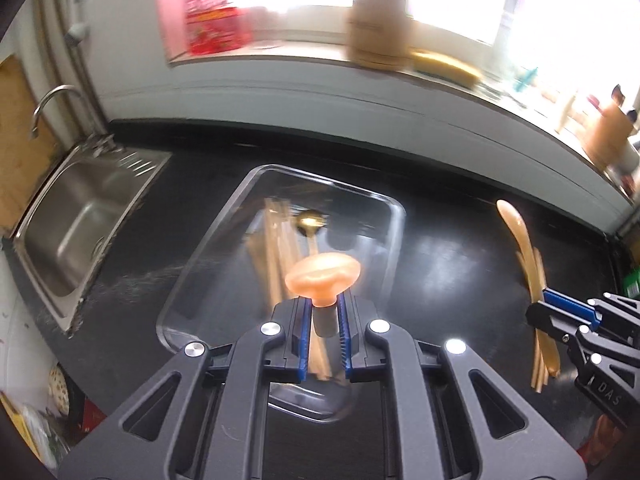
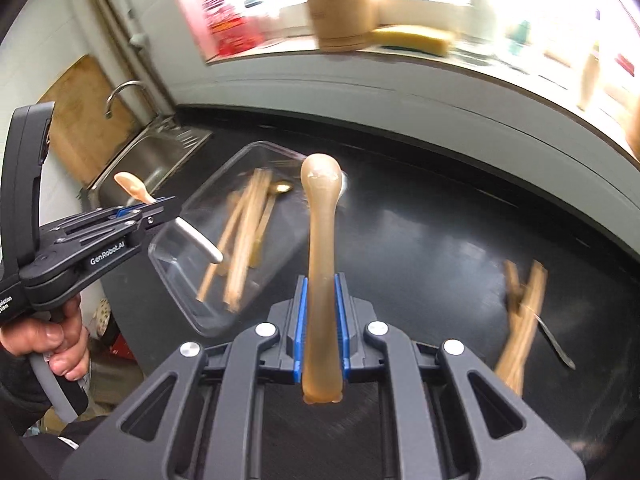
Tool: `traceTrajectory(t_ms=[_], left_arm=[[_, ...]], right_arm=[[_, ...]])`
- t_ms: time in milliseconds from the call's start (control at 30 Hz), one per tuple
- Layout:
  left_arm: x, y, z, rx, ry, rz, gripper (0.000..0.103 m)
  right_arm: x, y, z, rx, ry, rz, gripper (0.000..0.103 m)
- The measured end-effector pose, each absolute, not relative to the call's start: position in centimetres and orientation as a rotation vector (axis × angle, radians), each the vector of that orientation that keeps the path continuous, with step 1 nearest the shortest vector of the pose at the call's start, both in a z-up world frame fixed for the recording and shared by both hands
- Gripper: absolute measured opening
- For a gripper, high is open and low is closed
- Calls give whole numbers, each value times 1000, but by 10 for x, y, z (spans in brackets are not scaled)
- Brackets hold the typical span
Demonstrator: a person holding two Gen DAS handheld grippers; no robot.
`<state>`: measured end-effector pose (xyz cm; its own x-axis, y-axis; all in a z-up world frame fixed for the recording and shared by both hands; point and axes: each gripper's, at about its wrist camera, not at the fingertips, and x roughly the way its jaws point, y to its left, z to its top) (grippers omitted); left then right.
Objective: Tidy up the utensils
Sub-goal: 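Carry both spoons over the clear tray, then open both tools to release the spoons into the tray, then move both open tools back to the remaining chopsticks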
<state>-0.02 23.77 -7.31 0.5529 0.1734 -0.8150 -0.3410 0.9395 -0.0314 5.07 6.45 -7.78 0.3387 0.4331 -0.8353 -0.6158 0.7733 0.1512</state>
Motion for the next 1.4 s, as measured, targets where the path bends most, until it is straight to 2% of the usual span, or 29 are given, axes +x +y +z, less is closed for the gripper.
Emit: traceTrajectory(t_ms=[433,867,900,933,967,1000,1033,1400], left_arm=[[19,318,-118,-312,1003,315,12],[51,343,-146,-359,1049,228,12],[52,344,-147,-366,1054,222,14],[54,347,-148,-377,1070,228,18],[54,349,-150,-393,1084,228,42],[53,352,-149,-412,1082,238,77],[50,354,-145,-420,1062,252,81],[30,347,-109,-395,983,287,81]], right_arm=[[93,175,-126,-187,1165,769,14],[129,201,-168,-154,1268,720,14],[132,202,-170,-144,1279,723,15],[135,202,-172,-135,1294,727,21],[137,201,-172,-132,1299,723,53],[140,198,-168,-123,1276,713,78],[141,195,-162,-118,1238,706,79],[133,150,-135,-143,1142,696,78]])
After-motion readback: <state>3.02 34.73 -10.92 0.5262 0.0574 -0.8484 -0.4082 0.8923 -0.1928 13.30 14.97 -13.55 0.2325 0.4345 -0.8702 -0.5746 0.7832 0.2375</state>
